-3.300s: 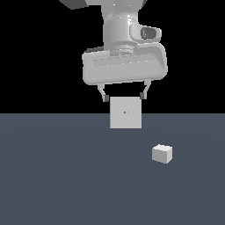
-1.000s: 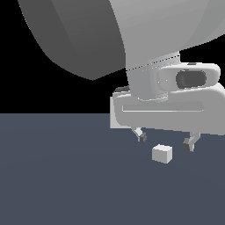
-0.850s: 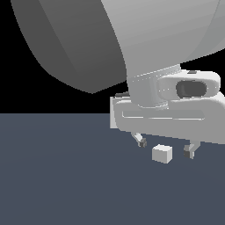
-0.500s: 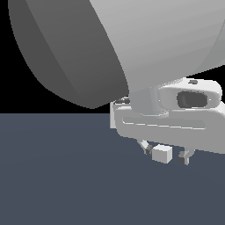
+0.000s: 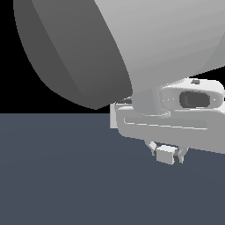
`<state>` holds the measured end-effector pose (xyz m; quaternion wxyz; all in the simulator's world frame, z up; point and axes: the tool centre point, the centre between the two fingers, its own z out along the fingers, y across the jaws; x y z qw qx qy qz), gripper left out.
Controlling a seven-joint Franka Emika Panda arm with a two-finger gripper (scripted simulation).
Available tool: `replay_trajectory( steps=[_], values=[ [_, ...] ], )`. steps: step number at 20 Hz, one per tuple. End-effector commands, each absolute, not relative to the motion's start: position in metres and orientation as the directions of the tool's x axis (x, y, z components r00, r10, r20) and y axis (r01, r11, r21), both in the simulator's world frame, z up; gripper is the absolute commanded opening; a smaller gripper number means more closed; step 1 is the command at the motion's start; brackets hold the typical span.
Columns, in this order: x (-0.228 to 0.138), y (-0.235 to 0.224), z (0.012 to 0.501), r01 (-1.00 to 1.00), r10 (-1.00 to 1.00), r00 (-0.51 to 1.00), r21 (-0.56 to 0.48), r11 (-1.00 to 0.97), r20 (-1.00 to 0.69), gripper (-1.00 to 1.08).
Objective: Plug the charger into the wall socket.
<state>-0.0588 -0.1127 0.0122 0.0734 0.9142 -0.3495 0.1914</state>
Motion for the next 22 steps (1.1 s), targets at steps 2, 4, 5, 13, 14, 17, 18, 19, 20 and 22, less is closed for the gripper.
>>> replay_trajectory(
  steps=[2, 4, 5, 13, 14, 17, 18, 19, 20, 22],
  values=[
    [-0.058, -0.112, 0.013, -0.663, -0.608, 0.685, 0.0, -0.748, 0.401, -1.0],
    [-0.057, -0.111, 0.014, -0.655, -0.6, 0.692, 0.0, -0.756, 0.402, -1.0],
    [-0.057, -0.111, 0.015, -0.648, -0.594, 0.697, 0.0, -0.761, 0.402, -1.0],
    [-0.047, -0.105, 0.03, -0.539, -0.492, 0.77, 0.001, -0.843, 0.406, -1.0],
    [-0.045, -0.104, 0.032, -0.518, -0.473, 0.782, 0.001, -0.855, 0.406, -1.0],
    [-0.04, -0.099, 0.041, -0.449, -0.41, 0.816, 0.002, -0.893, 0.408, -1.0],
    [-0.038, -0.098, 0.044, -0.425, -0.387, 0.826, 0.002, -0.905, 0.409, -1.0],
    [-0.036, -0.096, 0.047, -0.4, -0.364, 0.837, 0.002, -0.917, 0.409, -1.0],
    [-0.035, -0.094, 0.05, -0.375, -0.341, 0.846, 0.003, -0.927, 0.41, -1.0],
    [-0.031, -0.091, 0.056, -0.323, -0.294, 0.863, 0.003, -0.946, 0.411, -1.0]
  ],
)
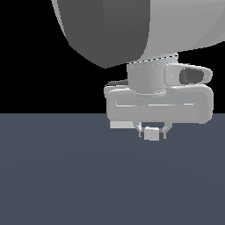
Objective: Plug the charger into the wall socket.
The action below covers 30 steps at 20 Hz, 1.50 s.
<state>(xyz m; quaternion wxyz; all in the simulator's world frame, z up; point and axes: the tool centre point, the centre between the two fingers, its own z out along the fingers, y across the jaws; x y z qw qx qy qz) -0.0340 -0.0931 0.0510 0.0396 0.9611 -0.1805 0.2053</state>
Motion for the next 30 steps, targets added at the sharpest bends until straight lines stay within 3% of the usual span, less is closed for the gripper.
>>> replay_trajectory(
  steps=[1, 16, 30],
  values=[
    [-0.03, -0.089, 0.059, -0.298, -0.27, 0.871, 0.004, -0.955, 0.411, -1.0],
    [-0.018, -0.064, 0.09, 0.006, 0.008, 0.913, 0.004, -1.0, 0.409, -1.0],
    [-0.017, -0.053, 0.1, 0.125, 0.115, 0.908, 0.0, -0.992, 0.403, -1.0]
  ],
)
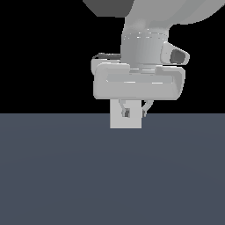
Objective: Plug the charger into the wall socket.
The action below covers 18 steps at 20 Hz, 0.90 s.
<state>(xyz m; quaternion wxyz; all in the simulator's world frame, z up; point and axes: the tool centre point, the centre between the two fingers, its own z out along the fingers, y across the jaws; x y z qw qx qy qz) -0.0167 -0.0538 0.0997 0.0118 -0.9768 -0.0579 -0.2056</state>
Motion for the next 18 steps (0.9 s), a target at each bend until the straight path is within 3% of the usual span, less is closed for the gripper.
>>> replay_trajectory(
  steps=[1, 11, 18],
  values=[
    [-0.017, -0.053, 0.1, 0.127, 0.116, 0.908, 0.0, -0.992, 0.402, -1.0],
    [-0.014, -0.052, 0.1, 0.128, 0.117, 0.908, 0.0, -0.992, 0.402, -1.0],
    [0.008, -0.049, 0.1, 0.128, 0.117, 0.908, 0.0, -0.992, 0.402, -1.0]
  ],
)
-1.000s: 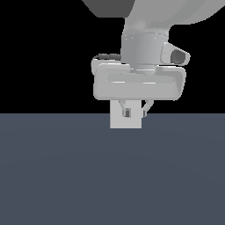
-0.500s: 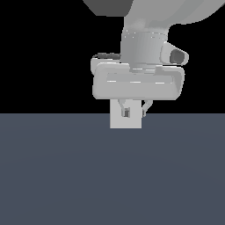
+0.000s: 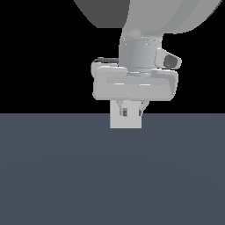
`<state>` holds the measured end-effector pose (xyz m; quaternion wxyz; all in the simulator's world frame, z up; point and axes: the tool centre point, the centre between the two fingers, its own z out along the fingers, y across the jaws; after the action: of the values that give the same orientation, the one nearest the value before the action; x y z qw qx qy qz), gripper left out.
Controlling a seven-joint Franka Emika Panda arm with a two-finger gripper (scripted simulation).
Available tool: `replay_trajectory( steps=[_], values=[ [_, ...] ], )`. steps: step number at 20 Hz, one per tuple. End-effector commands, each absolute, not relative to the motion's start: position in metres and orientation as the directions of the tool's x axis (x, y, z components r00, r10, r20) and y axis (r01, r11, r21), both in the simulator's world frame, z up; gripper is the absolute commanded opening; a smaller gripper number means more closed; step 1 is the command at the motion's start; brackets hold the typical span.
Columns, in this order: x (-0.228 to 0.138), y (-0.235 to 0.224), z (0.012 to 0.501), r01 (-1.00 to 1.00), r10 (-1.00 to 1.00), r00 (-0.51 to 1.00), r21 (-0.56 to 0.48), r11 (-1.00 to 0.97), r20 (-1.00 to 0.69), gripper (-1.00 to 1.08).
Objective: Plug the charger into the wall socket.
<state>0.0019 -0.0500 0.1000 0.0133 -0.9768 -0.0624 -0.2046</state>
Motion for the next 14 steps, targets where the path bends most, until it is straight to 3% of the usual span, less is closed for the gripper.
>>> replay_trajectory(
  steps=[1, 14],
  values=[
    [0.012, -0.049, 0.1, 0.128, 0.117, 0.908, 0.0, -0.992, 0.402, -1.0],
    [0.033, -0.046, 0.1, 0.128, 0.117, 0.908, 0.0, -0.992, 0.401, -1.0]
  ],
)
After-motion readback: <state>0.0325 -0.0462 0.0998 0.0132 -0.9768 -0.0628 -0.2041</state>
